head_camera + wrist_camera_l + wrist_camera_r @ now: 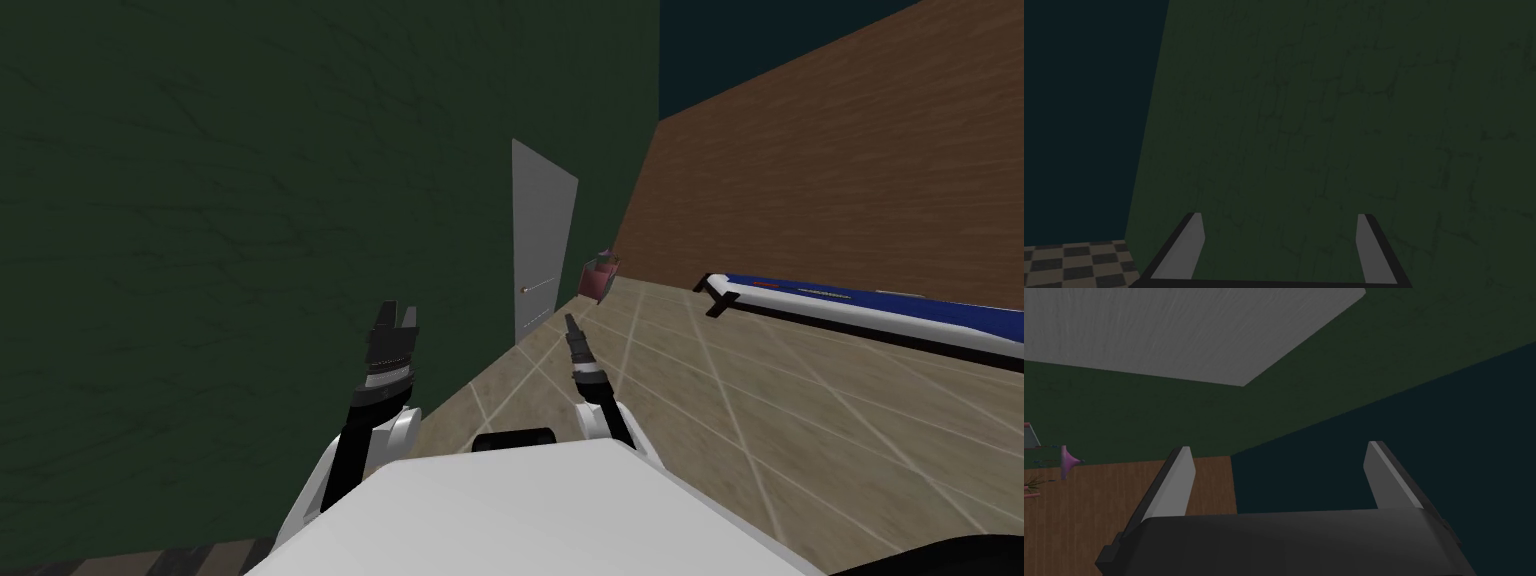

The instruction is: Pull the door open

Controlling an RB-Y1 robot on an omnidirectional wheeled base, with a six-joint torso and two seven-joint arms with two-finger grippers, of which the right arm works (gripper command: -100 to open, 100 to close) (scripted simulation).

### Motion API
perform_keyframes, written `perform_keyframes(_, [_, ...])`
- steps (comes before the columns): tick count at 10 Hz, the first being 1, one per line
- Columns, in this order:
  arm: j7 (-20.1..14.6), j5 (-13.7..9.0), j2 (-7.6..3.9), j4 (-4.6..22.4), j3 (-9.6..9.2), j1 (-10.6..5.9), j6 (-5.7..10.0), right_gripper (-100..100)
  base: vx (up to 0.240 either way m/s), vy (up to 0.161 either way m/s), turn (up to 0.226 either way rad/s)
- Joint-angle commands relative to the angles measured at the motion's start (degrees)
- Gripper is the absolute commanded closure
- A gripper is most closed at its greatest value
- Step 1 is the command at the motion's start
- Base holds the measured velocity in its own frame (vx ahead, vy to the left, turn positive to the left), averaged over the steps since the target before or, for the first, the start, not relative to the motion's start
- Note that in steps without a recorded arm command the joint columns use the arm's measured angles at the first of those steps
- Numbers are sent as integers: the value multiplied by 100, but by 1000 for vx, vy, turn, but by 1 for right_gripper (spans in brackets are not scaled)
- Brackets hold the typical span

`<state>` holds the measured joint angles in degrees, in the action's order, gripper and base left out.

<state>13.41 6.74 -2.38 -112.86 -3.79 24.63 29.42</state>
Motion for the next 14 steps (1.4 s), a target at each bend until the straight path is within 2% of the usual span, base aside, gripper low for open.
perform_keyframes(1, [159,32,-41,209,-8,-86,64,-100,116,-54,43])
perform_keyframes(14, [1364,289,-313,1862,-87,-769,542,-100,96,-47,44])
